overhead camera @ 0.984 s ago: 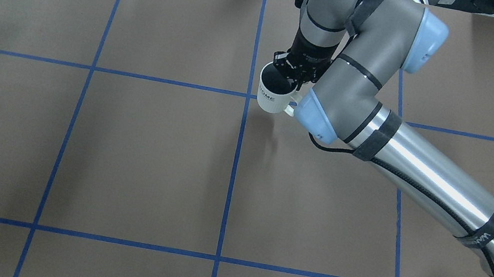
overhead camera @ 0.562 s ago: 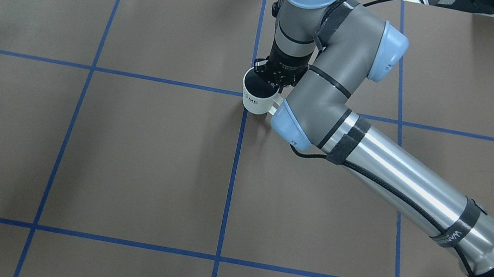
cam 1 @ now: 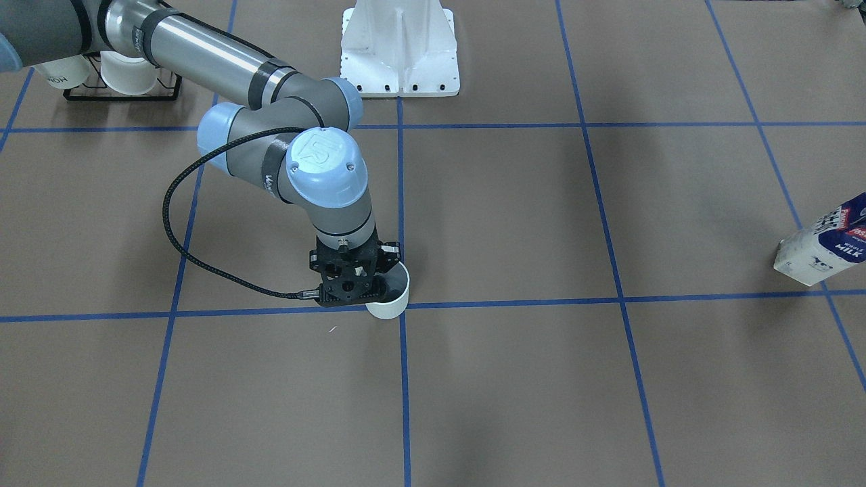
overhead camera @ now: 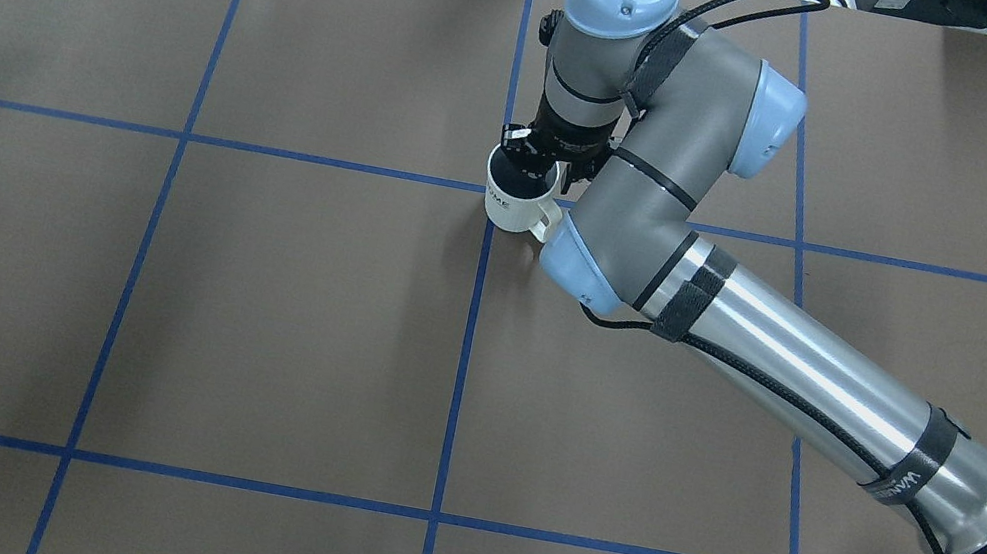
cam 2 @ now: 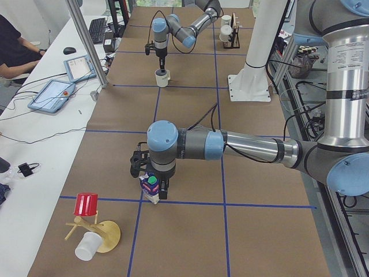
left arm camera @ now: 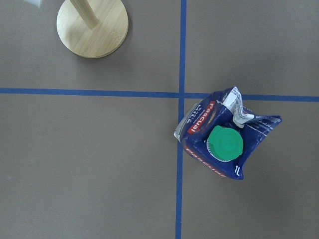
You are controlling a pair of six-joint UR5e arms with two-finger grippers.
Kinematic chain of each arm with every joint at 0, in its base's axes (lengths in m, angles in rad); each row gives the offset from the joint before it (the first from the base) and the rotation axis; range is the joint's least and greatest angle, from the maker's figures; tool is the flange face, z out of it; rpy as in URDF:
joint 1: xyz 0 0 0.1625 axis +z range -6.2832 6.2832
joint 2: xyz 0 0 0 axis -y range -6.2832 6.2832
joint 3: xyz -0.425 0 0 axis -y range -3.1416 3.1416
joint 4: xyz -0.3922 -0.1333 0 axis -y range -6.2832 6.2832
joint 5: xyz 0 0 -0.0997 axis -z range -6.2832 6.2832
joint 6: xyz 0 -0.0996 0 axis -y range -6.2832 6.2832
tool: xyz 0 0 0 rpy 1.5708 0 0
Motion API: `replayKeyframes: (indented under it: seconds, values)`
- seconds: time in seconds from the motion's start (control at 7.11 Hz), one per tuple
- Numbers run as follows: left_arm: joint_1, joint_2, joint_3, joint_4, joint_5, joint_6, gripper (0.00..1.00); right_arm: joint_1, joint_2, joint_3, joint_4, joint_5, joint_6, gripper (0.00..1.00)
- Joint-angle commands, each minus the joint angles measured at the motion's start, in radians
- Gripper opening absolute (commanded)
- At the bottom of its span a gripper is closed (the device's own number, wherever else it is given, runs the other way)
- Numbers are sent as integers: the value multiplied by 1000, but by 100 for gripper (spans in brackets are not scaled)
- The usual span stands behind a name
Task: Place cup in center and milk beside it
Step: 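Lower the white mug at the center, open the right gripper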
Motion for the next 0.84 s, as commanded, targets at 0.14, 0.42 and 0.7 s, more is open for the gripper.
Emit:
replayKeyframes:
  seconds: [0.14,0.42,0.7]
  values:
    - [-10,-40,-48,-3,-21,11,98,116,-17,141,-111,133,-1,100]
    - [-4,-24,-88,-62,32,55,98,185,-150,309,-178,146,-15,100]
    - [1,10,-88,-72,33,266,98,308,-300,399,-179,198,-126,100]
